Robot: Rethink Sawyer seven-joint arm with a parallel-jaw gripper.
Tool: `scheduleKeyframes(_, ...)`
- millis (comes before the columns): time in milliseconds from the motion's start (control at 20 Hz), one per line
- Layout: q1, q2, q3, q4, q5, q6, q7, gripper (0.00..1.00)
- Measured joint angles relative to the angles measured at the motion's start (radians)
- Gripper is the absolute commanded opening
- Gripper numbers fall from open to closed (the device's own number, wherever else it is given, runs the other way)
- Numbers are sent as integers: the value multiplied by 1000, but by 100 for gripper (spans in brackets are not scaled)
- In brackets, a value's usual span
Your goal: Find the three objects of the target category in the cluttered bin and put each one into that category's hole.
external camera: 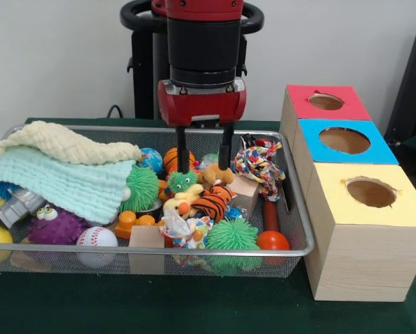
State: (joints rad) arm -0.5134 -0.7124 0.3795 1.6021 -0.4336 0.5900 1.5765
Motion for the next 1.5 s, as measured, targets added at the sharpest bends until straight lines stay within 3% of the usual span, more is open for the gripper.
scheduleKeyframes(350,10,-51,-19,32,-41,-9,0,100)
scheduleKeyframes(650,61,-139,-113,32,-78,-9,0,100)
scheduleKeyframes(850,98,-161,-172,27,-89,-9,0,100)
scheduleKeyframes(1250,63,-121,-157,53,-47,-71,0,100)
scheduleKeyframes(1500,45,-30,-149,61,-46,-213,0,100)
